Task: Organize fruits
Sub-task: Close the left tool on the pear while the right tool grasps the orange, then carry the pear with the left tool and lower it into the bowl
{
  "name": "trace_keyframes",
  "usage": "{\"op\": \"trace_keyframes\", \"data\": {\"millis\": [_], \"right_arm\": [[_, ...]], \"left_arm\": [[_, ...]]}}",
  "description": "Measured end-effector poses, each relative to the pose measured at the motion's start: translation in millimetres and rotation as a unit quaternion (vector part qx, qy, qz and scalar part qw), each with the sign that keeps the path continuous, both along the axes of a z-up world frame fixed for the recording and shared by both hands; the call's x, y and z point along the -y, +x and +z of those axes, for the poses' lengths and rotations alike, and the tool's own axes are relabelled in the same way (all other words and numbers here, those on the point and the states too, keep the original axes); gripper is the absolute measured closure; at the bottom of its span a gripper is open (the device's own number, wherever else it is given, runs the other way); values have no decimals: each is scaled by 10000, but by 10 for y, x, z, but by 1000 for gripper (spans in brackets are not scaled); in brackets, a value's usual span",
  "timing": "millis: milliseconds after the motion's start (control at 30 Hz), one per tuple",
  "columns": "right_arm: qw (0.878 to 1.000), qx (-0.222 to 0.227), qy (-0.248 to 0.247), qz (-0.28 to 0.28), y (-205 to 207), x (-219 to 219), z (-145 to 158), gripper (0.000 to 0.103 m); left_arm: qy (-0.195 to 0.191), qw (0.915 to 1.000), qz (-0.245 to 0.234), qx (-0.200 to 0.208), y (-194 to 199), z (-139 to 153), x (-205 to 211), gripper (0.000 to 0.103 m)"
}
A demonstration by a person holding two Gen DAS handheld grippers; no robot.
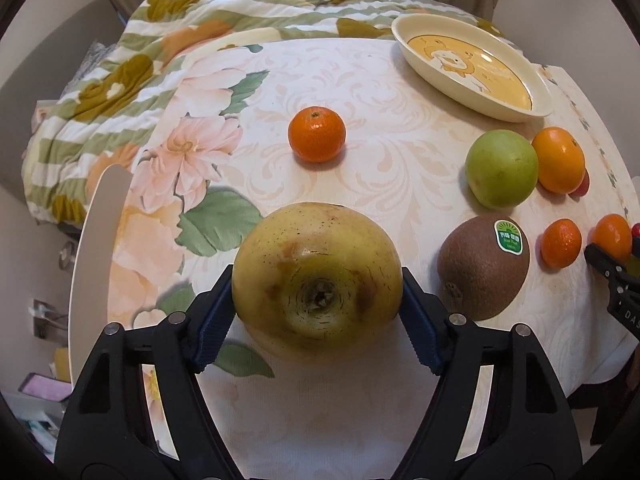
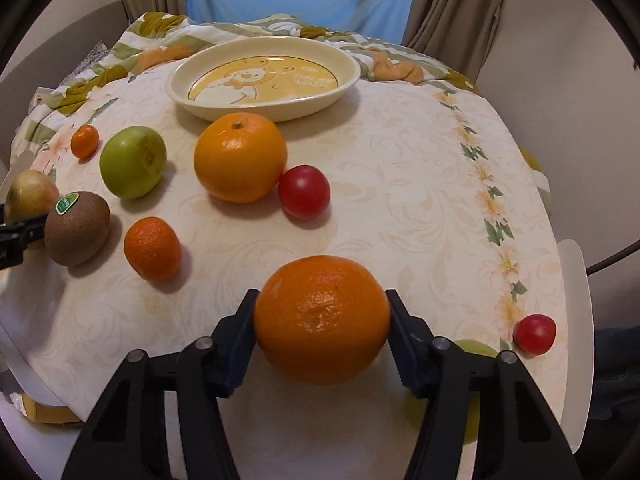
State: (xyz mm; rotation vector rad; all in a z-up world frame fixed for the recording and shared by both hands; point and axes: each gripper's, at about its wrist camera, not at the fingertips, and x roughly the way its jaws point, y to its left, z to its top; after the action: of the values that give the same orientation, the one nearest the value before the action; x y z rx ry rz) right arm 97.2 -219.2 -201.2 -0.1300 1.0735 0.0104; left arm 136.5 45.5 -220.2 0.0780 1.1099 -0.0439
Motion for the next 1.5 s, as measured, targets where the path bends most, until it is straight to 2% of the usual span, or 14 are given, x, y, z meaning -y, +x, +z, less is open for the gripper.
{"op": "trace_keyframes", "data": {"millis": [267, 567, 800, 1067, 1267, 1500], "right_arm": [[9998, 88, 160, 8, 24, -24, 134, 48], [9988, 350, 334, 51, 168, -73, 560, 48], [9973, 605, 413, -20, 461, -110, 945, 48], [9938, 897, 605, -268, 855, -105, 1177, 48], [9917, 1091, 564, -372, 1151, -51, 1254, 48], [9923, 1040, 557, -367, 1504, 86, 1177, 48]], "left_arm": [[-47, 9999, -13, 159, -28, 171, 27, 20], [-219, 9990, -103, 382, 104, 617, 70, 20], [-450, 9955, -516, 655, 461, 1004, 244, 20], [-566, 9869, -1133, 1003, 1107, 1300, 489, 20], [-630, 9807, -1509, 1069, 1563, 1280, 746, 20], [-745, 9786, -1698, 895, 2002, 1047, 1041, 20]]}}
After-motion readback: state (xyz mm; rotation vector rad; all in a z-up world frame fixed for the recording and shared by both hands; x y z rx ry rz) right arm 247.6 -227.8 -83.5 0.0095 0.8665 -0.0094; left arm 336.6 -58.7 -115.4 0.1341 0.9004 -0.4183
